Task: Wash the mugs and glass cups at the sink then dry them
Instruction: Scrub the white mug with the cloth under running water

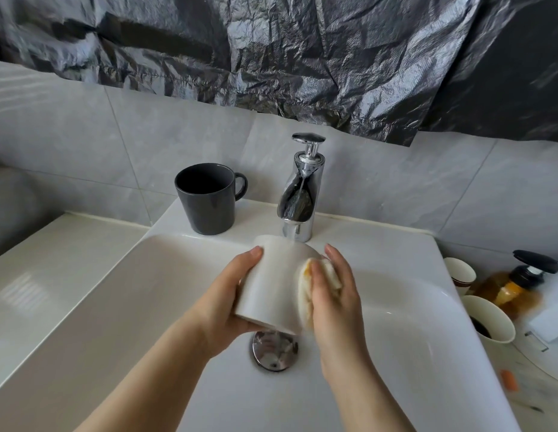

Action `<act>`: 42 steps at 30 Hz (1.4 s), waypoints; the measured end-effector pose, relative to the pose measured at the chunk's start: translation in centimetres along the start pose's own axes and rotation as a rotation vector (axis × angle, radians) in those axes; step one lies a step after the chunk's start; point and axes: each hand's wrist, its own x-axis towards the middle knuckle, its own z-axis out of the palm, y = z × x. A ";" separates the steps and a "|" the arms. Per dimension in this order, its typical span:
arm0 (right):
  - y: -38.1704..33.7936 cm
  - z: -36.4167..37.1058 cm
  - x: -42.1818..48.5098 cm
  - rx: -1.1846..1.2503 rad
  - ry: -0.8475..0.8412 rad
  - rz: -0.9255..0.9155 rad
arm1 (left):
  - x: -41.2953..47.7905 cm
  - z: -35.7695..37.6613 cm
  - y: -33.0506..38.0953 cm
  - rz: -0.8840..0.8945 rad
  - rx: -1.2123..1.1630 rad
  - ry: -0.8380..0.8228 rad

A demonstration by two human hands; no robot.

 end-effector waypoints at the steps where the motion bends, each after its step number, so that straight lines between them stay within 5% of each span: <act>1: -0.1 -0.2 0.1 0.031 0.029 0.046 | 0.1 0.0 -0.1 -0.008 0.010 0.008; 8: 1.6 -1.3 1.3 0.146 0.175 0.353 | -0.1 0.0 -0.4 0.042 0.270 -0.068; 15: 0.7 -1.2 0.5 0.438 -0.175 0.709 | 0.0 -0.3 -0.1 0.283 0.382 -0.059; 17: 0.6 -0.9 0.4 0.452 -0.164 0.625 | 0.2 -0.6 0.1 0.242 0.347 -0.019; 23: 0.9 0.2 0.2 0.059 0.221 0.267 | 0.1 -0.2 -0.2 0.218 0.278 -0.034; 28: -0.5 0.2 -0.5 0.205 0.012 0.198 | 0.2 -1.0 0.5 0.155 0.150 -0.113; 31: -1.0 0.4 -0.7 0.221 0.055 0.200 | 0.0 -1.6 0.8 0.166 0.161 -0.157; 37: -0.4 -0.3 -0.4 -0.522 0.089 -0.046 | 0.4 -0.8 0.0 0.245 0.240 -0.072; 42: 0.7 -0.9 -0.3 -0.761 0.064 -0.185 | 0.6 -0.7 -0.3 0.196 0.282 -0.060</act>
